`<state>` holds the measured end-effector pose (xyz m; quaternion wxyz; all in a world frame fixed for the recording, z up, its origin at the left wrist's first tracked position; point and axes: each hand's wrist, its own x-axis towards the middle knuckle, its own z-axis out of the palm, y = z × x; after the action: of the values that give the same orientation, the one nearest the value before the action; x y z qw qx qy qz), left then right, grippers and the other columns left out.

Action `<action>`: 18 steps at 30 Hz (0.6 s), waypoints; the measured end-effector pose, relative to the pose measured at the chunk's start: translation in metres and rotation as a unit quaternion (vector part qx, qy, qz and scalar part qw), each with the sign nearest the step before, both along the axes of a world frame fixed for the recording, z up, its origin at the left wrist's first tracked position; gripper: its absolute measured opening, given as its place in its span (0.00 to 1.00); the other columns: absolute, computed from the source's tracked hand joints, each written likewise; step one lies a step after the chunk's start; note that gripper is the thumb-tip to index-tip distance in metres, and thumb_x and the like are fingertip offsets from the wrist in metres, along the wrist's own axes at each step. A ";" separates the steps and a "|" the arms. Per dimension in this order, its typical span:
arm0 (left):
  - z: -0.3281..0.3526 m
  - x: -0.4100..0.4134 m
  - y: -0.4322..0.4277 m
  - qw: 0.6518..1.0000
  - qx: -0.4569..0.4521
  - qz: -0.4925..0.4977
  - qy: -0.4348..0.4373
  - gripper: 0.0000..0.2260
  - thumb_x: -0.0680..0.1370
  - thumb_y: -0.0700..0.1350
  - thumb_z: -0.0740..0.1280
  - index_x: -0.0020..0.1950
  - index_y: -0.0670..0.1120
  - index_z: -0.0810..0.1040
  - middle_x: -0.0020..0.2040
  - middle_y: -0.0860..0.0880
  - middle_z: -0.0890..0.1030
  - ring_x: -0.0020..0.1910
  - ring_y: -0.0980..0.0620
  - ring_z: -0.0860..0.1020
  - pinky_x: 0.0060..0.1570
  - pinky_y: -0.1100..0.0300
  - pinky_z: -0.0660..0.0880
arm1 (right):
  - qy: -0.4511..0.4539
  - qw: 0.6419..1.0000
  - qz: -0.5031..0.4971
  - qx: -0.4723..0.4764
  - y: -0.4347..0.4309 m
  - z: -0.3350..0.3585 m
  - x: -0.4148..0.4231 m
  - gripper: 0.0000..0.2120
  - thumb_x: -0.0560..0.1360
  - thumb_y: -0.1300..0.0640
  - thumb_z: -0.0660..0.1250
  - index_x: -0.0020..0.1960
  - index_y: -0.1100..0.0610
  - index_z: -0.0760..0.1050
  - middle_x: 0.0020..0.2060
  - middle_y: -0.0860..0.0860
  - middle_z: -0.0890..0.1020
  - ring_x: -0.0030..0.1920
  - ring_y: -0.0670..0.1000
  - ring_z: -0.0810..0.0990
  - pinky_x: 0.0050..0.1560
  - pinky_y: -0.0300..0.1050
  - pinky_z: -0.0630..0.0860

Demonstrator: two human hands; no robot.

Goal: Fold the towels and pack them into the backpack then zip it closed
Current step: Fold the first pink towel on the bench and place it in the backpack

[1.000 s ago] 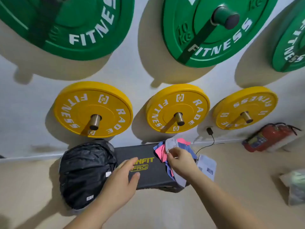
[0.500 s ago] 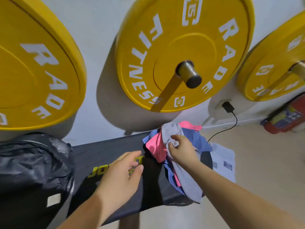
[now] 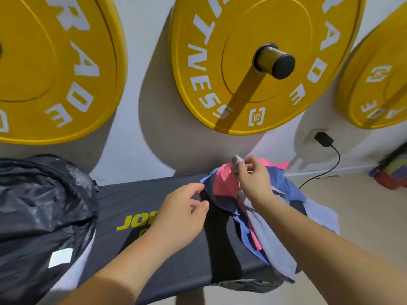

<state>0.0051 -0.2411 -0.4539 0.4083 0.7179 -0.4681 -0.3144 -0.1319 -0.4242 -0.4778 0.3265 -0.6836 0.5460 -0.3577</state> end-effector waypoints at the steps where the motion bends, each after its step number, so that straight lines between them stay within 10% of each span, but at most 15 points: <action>1: 0.002 0.001 0.004 1.000 0.001 0.007 0.003 0.17 0.81 0.47 0.67 0.70 0.58 0.74 0.62 0.56 0.82 0.51 0.60 0.83 0.43 0.67 0.75 | -0.061 0.998 0.010 0.010 0.013 0.018 0.009 0.12 0.81 0.47 0.64 0.43 0.53 0.74 0.31 0.50 0.79 0.33 0.48 0.76 0.37 0.49 0.74; 6: 0.030 0.014 0.016 0.996 -0.061 0.050 0.035 0.27 0.78 0.51 0.71 0.76 0.59 0.68 0.71 0.60 0.74 0.62 0.60 0.79 0.63 0.55 0.78 | -0.229 0.959 0.166 0.019 0.070 0.106 0.048 0.12 0.80 0.49 0.68 0.47 0.57 0.74 0.36 0.65 0.78 0.35 0.52 0.74 0.35 0.51 0.73; 9: 0.051 0.021 0.026 0.991 -0.098 0.062 0.067 0.22 0.72 0.54 0.74 0.62 0.72 0.74 0.61 0.66 0.80 0.60 0.59 0.81 0.60 0.48 0.80 | -0.274 0.934 0.221 0.053 0.102 0.138 0.054 0.08 0.80 0.59 0.68 0.45 0.62 0.75 0.32 0.54 0.76 0.32 0.47 0.73 0.32 0.40 0.71; 18: 0.066 0.019 0.066 0.993 -0.085 0.052 0.060 0.11 0.74 0.53 0.75 0.55 0.60 0.81 0.49 0.61 0.86 0.51 0.61 0.84 0.53 0.54 0.82 | -0.251 0.925 0.230 0.171 0.157 0.149 0.044 0.05 0.77 0.59 0.72 0.43 0.60 0.81 0.33 0.54 0.79 0.34 0.50 0.78 0.35 0.42 0.76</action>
<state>0.0242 -0.1751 -0.3877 0.5107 0.6840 -0.4296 -0.2945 -0.0879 -0.2672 -0.3293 0.6380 -0.6123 0.3269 -0.3335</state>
